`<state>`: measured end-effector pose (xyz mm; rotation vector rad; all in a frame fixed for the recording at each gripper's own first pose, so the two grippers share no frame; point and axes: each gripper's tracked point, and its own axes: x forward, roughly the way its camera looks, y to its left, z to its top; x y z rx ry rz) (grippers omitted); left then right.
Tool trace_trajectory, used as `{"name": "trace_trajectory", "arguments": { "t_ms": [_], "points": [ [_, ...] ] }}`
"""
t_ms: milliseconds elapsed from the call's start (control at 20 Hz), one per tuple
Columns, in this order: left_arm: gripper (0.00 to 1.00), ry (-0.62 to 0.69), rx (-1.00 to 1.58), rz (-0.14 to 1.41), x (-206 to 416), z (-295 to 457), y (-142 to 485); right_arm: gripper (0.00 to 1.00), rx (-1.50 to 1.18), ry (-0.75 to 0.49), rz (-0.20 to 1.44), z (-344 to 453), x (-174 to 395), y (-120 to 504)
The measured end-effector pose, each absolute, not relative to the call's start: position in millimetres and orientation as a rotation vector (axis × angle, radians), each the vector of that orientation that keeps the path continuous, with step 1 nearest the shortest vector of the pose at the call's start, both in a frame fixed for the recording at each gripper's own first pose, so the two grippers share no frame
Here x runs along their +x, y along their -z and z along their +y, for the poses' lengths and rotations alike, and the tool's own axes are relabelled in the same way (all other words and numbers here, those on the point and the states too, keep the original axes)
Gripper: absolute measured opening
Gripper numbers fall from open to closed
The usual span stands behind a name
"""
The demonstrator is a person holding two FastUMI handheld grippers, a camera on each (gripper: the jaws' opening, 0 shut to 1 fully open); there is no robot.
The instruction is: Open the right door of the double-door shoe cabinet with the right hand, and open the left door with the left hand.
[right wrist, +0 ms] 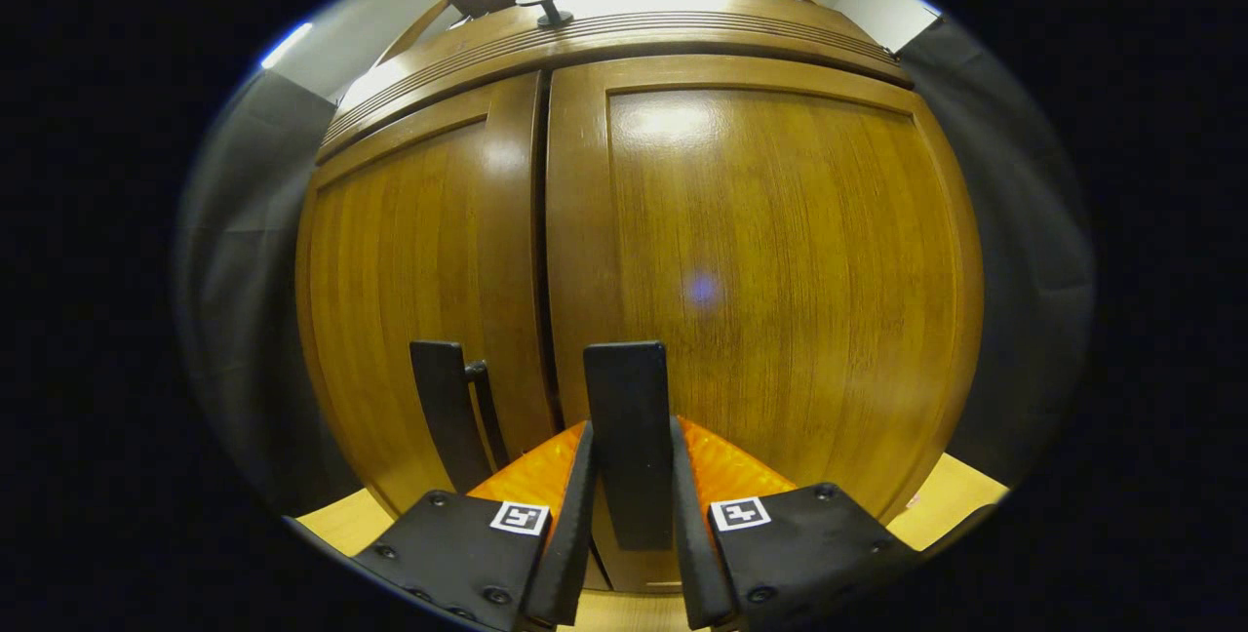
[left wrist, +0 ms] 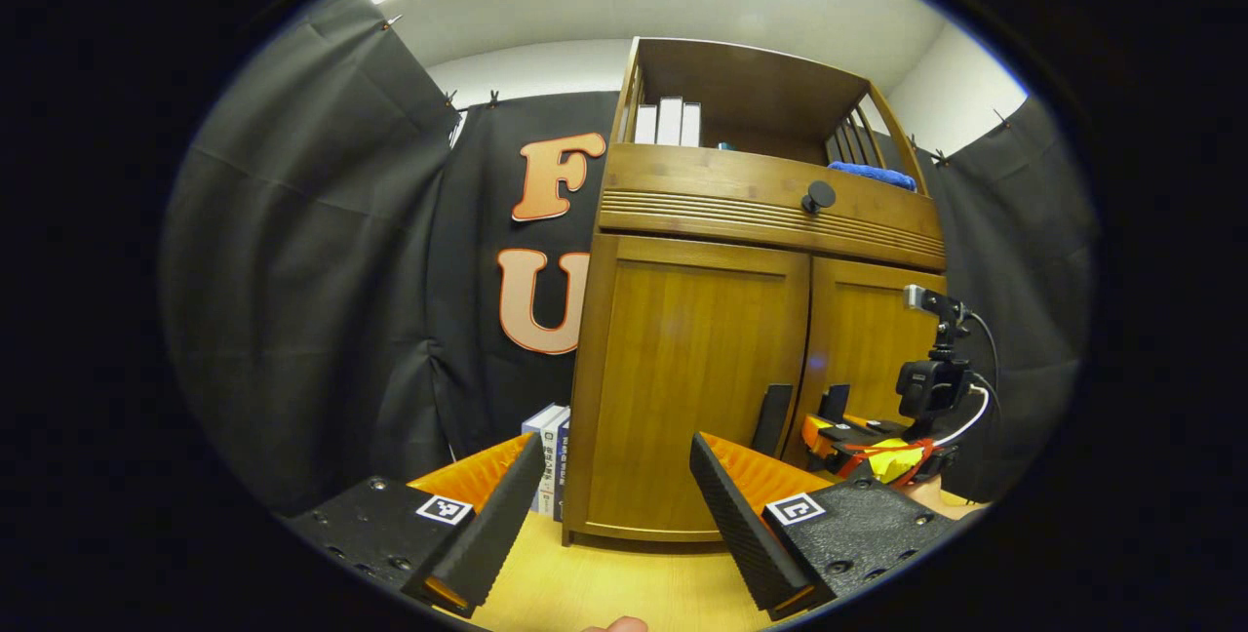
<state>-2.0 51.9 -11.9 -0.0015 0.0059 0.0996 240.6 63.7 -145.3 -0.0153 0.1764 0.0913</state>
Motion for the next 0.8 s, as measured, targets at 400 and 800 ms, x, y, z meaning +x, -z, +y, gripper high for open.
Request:
{"name": "trace_trajectory", "arguments": {
  "t_ms": [400,800],
  "points": [
    [0.95,-0.056,-0.022,0.007,-10,36,14,0.22,-0.027,-0.114,0.186,61,222,144],
    [0.95,-0.02,-0.021,0.045,-13,19,27,0.26,0.001,-0.18,0.189,43,164,139]
  ]
}}
